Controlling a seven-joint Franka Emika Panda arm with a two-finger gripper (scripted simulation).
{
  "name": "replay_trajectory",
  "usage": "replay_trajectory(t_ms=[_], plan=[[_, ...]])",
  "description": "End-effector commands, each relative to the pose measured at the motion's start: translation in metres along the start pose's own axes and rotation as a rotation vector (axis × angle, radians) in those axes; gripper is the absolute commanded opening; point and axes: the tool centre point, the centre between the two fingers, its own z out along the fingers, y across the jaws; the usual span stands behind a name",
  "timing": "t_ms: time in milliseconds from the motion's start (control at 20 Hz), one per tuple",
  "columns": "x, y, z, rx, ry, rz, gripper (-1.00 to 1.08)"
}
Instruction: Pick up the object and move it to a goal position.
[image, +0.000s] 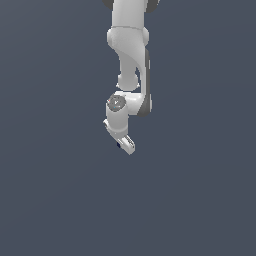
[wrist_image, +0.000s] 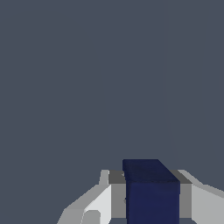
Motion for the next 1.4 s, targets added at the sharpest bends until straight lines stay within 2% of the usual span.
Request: replay_trajectory(t_ms=[0, 250, 550, 1350], plan=[[0.000, 0.000, 0.000, 0.000, 0.000, 0.000, -1.00], [0.005, 0.002, -0.005, 0.000, 0.000, 0.000, -1.00], [0.027, 0.015, -0.029, 0.000, 0.000, 0.000, -1.00], [0.140, 0.072, -0.148, -0.001, 0.001, 0.000, -1.00]])
